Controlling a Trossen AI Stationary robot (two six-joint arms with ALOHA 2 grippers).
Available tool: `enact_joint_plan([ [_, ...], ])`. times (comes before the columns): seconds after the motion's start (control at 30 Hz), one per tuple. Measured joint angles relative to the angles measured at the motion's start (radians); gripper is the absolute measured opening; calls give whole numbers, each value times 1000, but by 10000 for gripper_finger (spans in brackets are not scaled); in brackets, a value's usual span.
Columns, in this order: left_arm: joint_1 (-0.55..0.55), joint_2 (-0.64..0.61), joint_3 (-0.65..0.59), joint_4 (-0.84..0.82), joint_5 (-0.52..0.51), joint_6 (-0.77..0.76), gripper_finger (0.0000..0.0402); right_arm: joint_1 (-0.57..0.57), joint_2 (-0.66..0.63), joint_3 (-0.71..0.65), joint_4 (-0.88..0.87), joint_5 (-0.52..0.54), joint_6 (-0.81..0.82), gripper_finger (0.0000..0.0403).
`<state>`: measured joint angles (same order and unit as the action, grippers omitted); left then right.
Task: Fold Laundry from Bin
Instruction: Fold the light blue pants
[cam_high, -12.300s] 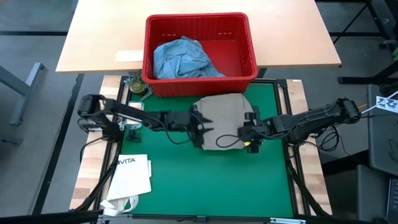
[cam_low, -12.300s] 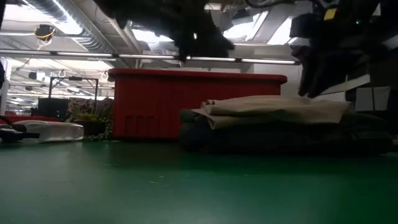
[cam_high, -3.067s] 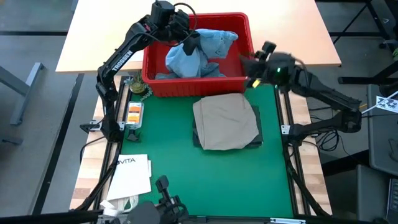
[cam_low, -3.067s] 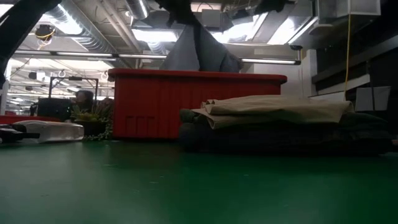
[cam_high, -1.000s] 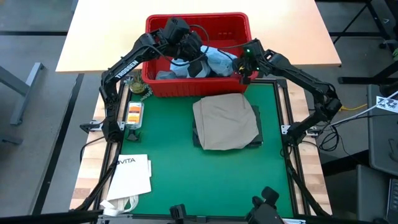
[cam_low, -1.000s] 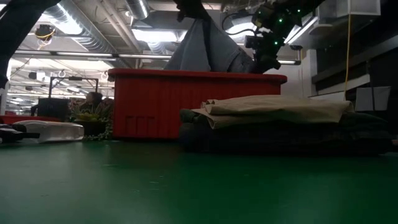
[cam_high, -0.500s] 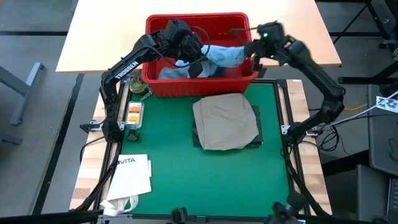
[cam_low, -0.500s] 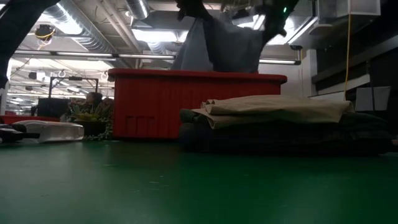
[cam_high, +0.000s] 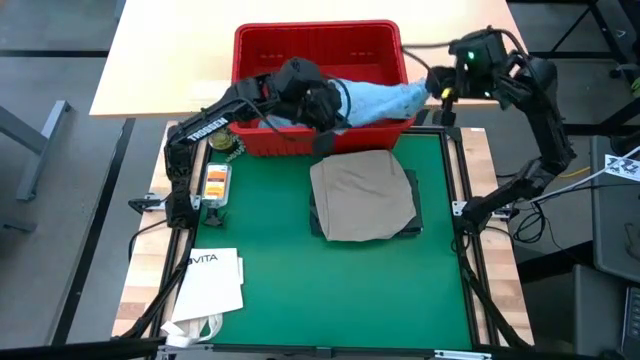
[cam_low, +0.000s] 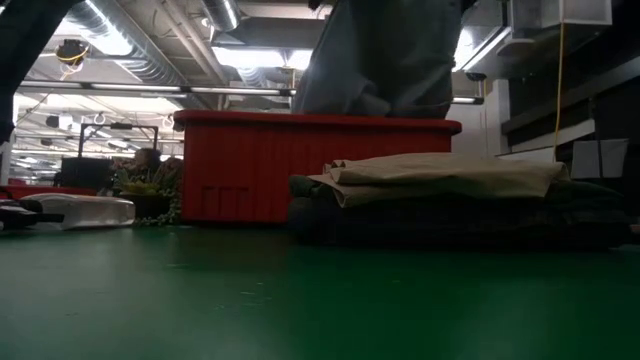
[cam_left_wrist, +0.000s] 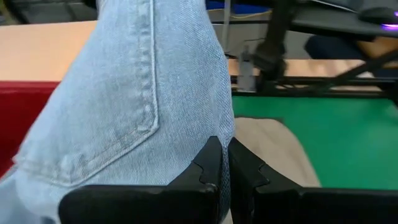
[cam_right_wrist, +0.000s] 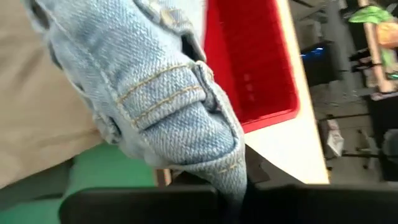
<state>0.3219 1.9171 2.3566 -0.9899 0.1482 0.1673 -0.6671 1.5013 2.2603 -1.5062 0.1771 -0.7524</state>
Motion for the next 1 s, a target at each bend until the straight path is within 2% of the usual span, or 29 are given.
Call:
enact_joint_plan([
  [0.13, -71, 0, 0, -2, 0, -1, 2, 133, -15, 4, -71, 7, 71, 7],
  [0.67, -349, 0, 0, -85, -13, -115, 5, 715, -47, -2, -64, 60, 347, 5],
  [0.77, -401, 0, 0, -90, -22, -142, 5, 828, -56, -60, -62, 101, 413, 6],
  [1.0, -511, 0, 0, -92, -147, -167, 6, 1070, -115, -332, -64, 186, 595, 5],
])
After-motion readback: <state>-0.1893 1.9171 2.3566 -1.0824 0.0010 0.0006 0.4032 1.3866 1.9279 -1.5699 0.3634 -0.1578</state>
